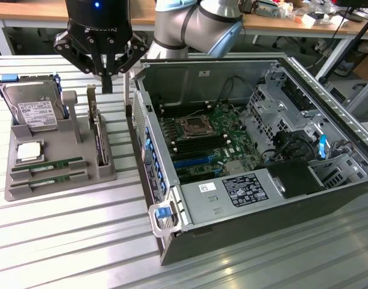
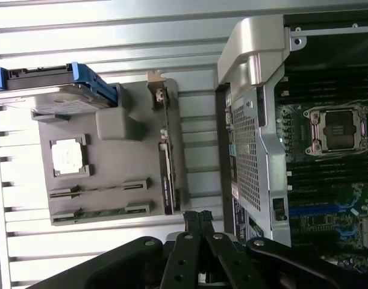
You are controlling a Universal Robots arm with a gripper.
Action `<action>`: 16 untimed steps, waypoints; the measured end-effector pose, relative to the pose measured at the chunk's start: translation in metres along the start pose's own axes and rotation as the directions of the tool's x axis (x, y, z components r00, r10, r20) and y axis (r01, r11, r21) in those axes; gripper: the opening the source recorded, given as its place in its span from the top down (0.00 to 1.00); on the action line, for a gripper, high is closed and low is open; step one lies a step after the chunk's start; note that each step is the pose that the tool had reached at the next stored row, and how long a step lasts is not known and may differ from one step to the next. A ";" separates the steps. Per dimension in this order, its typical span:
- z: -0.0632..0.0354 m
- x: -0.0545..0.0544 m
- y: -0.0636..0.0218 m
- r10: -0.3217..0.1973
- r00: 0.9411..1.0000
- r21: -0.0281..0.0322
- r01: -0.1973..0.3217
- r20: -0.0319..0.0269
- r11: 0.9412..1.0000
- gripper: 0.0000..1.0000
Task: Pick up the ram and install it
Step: 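Reach for the ram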
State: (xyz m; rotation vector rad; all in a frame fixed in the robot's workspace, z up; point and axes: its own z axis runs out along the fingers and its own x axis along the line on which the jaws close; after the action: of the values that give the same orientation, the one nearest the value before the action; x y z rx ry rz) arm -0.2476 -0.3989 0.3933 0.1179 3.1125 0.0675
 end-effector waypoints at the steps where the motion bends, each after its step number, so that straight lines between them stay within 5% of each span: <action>1: -0.0001 0.002 -0.0002 0.000 1.000 0.000 0.000 0.000 1.000 0.89; 16: -0.0006 0.022 -0.0017 0.000 1.000 0.000 0.000 0.000 1.000 0.89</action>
State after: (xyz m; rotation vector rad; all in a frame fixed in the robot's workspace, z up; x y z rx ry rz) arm -0.2701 -0.3989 0.3933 0.1180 3.1124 0.0674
